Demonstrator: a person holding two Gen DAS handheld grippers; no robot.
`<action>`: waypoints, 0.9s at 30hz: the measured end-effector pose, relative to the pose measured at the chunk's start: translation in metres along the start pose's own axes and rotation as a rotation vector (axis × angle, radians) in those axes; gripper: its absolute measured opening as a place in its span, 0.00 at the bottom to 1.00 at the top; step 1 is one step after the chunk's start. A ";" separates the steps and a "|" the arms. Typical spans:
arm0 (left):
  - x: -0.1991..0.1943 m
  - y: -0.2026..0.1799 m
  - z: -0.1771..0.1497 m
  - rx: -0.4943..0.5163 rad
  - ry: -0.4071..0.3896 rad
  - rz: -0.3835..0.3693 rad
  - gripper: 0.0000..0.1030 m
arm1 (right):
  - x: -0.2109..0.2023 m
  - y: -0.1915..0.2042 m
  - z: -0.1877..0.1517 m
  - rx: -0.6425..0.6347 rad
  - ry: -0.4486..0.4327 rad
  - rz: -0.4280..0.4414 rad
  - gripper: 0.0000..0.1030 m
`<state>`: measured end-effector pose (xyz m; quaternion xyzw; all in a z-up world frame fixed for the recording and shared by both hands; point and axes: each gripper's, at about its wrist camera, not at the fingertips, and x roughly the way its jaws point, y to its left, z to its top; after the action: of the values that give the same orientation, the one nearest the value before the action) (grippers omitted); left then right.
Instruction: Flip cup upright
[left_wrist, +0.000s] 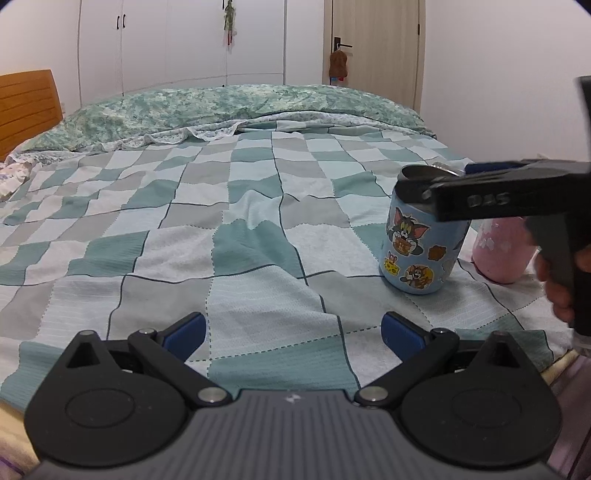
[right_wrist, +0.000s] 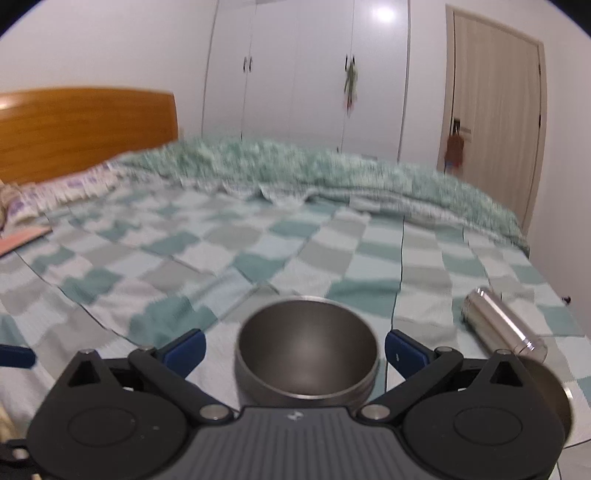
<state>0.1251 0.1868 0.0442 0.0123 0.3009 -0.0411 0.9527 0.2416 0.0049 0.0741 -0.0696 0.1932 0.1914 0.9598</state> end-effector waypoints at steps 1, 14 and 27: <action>-0.002 -0.001 0.001 0.001 -0.003 0.002 1.00 | -0.009 0.000 0.001 -0.005 -0.024 0.004 1.00; -0.050 -0.058 -0.002 0.009 -0.076 -0.003 1.00 | -0.129 -0.047 -0.024 -0.004 -0.210 0.001 1.00; -0.079 -0.153 -0.049 -0.085 -0.230 -0.003 1.00 | -0.216 -0.136 -0.124 0.041 -0.186 -0.090 1.00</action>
<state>0.0195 0.0426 0.0498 -0.0331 0.1912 -0.0308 0.9805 0.0683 -0.2189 0.0548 -0.0404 0.1037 0.1496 0.9825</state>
